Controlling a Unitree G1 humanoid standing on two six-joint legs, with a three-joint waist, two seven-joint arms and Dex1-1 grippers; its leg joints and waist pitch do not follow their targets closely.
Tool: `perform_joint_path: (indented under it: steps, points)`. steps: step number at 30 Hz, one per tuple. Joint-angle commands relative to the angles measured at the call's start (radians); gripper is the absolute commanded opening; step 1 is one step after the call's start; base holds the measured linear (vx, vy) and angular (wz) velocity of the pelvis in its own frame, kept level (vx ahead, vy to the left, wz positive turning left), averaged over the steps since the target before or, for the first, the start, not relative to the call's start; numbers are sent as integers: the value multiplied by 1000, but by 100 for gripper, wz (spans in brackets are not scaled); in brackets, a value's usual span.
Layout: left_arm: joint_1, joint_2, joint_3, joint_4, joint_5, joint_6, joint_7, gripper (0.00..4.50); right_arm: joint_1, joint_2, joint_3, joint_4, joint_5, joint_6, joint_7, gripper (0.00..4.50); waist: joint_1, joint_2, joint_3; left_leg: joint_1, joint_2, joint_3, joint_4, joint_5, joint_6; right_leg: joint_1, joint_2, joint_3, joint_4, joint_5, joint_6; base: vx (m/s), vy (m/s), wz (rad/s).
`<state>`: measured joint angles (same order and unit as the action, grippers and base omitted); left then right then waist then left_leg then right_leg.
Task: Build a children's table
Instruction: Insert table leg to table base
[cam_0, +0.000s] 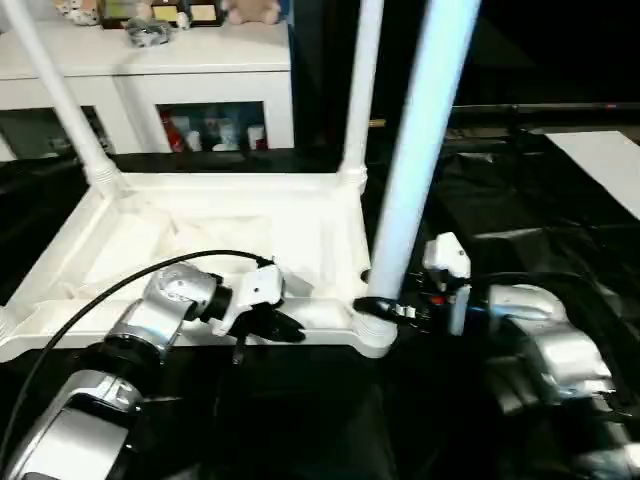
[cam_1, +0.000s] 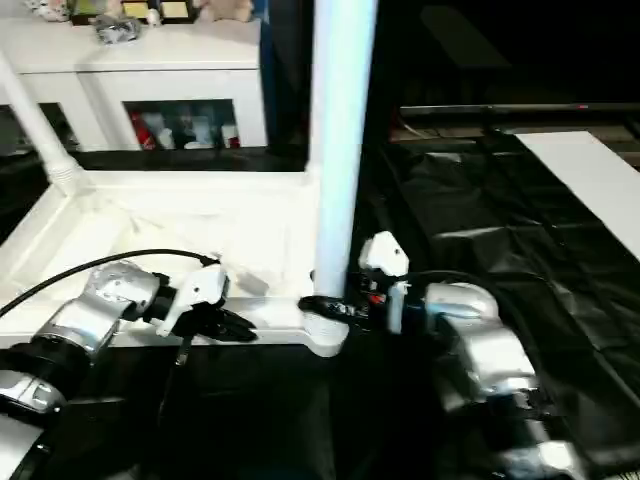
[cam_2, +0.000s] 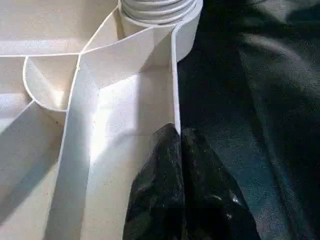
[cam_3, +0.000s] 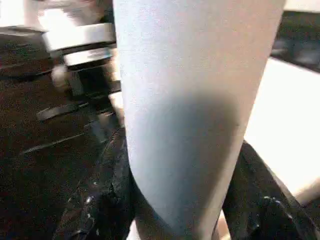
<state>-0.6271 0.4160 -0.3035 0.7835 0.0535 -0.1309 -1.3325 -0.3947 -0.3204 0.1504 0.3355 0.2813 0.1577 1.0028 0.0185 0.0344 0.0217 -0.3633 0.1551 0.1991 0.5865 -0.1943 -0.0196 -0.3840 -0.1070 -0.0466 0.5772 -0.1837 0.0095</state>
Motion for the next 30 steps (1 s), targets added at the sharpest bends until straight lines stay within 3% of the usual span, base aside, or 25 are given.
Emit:
perform_joint_path:
  steps: [1,2,5,6,7,8,9,10,12,13,15,16,17,18,19,20,21,22,23,24,25,26,28,30]
  points:
    - [-23,-21,-4,-17,-6,-4,-8,0,26,-3,14,152,-89,44,-116,183,-8,5,-23,20,69,-56,-99,-555,-66,2,-54,27,-93,-585,-139,0,0,0]
    - [-30,-31,4,-7,1,23,33,0,-17,20,-17,231,-110,26,-230,183,-23,10,-20,25,67,-60,-96,-601,-75,-7,-54,21,-99,-645,-119,0,0,0]
    - [-50,-45,10,10,26,73,104,0,-69,50,-45,317,-126,7,-360,183,-48,15,-14,32,64,-72,-96,-681,-85,-9,-48,-1,-113,-696,-87,-57,12,-8]
    - [-57,-51,11,14,34,97,131,0,-84,60,-52,342,-130,1,-394,183,-59,23,-13,36,65,-80,-98,-729,-84,-1,-44,-19,-119,-675,-79,-58,31,-10]
    - [-64,-62,16,10,38,140,163,0,-102,74,-60,371,-134,-5,-440,183,-63,28,-11,33,68,-85,-104,-752,-87,7,-45,-25,-116,-651,-81,-58,31,-10]
    - [-77,-82,24,-3,52,231,239,0,-140,101,-78,435,-142,-18,-536,183,-68,38,-8,19,77,-96,-130,-817,-108,28,-42,-35,-90,-546,-103,0,0,0]
    - [-83,-93,28,-11,59,280,280,0,-160,115,-88,470,-146,-25,-586,183,-70,41,-3,20,78,-97,-138,-845,-113,28,-38,-43,-91,-527,-108,0,0,0]
    - [-87,-106,37,-21,61,321,321,0,-178,125,-93,499,-153,-33,-630,183,-70,39,0,25,78,-91,-146,-878,-117,29,-30,-52,-89,-504,-109,0,0,0]
    - [-91,-153,69,-66,53,448,424,0,-225,155,-111,573,-157,-45,-739,183,-71,37,3,34,72,-74,-144,-864,-115,25,-30,-54,-87,-529,-113,-28,-4,3]
    - [-90,-165,75,-81,53,476,447,0,-237,164,-117,591,-156,-47,-766,183,-71,32,6,44,63,-69,-136,-836,-101,20,-28,-69,-109,-602,-88,0,0,0]
    - [-80,-190,80,-127,54,523,478,0,-268,180,-117,632,-160,-63,-819,183,-71,35,9,42,60,-65,-131,-792,-78,31,-33,-88,-123,-676,-52,0,0,0]
    - [-73,-202,81,-155,56,549,491,0,-283,189,-117,652,-159,-68,-844,183,-64,45,10,3,78,-64,-169,-817,-82,75,-28,-84,-60,-594,-55,0,0,0]
    - [-65,-217,80,-188,60,575,504,0,-303,202,-121,677,-157,-78,-862,183,-8,50,-1,-59,111,-52,-238,-855,-98,137,-12,-35,99,-309,-77,-57,-59,-1]
    - [-59,-227,78,-209,64,590,513,0,-318,213,-123,695,-155,-84,-872,183,-4,34,1,-35,111,-29,-249,-820,-94,101,-9,-9,93,-265,-75,12,-123,10]
    - [-56,-231,76,-217,65,595,516,0,-324,218,-124,702,-155,-87,-877,183,-20,-36,-7,68,28,-30,-68,-569,-70,-38,-59,15,-96,-659,-65,12,-123,10]
    - [-54,-233,75,-223,64,604,521,0,-331,222,-124,713,-156,-93,-883,183,-2,-43,2,62,5,-38,62,-217,8,-48,-133,43,-175,-1010,-30,48,-154,-2]
    - [-53,-233,74,-222,62,605,528,0,-336,226,-123,720,-156,-96,-883,183,10,-25,-3,0,17,-62,45,-126,29,21,-160,69,-142,-975,-50,75,-91,-35]
    - [-53,-233,73,-226,59,616,541,0,-347,232,-123,738,-158,-106,-886,183,36,12,-19,-43,48,-90,-28,-61,-1,65,-130,44,-83,-715,-85,75,-91,-35]
    - [-53,-227,71,-227,58,614,549,0,-360,238,-118,759,-168,-117,-886,183,18,1,-21,-26,58,-81,-63,-122,-7,35,-56,8,-48,-417,-130,104,-30,-28]
    - [-53,-227,71,-226,58,613,550,0,-360,238,-118,759,-169,-118,-886,183,15,11,-22,-12,60,-76,-67,-176,-17,28,-40,3,-44,-355,-160,0,0,0]
    - [-53,-224,71,-224,58,609,551,0,-363,239,-116,763,-171,-121,-884,183,7,16,-21,6,65,-70,-72,-283,-24,20,-42,5,-50,-313,-217,0,0,0]
    - [-50,-219,71,-234,58,622,556,0,-370,241,-113,775,-176,-135,-884,183,3,11,-19,8,59,-62,-73,-346,-28,23,-39,4,-60,-356,-230,0,0,0]
    - [-45,-216,74,-255,54,647,561,0,-378,245,-119,792,-171,-148,-881,183,2,9,-17,4,58,-60,-77,-363,-29,26,-43,2,-68,-416,-213,0,0,0]
    - [-40,-211,76,-264,56,655,561,0,-384,245,-119,803,-174,-157,-878,183,2,10,-21,0,59,-60,-81,-327,-25,32,-46,3,-72,-411,-199,0,0,0]
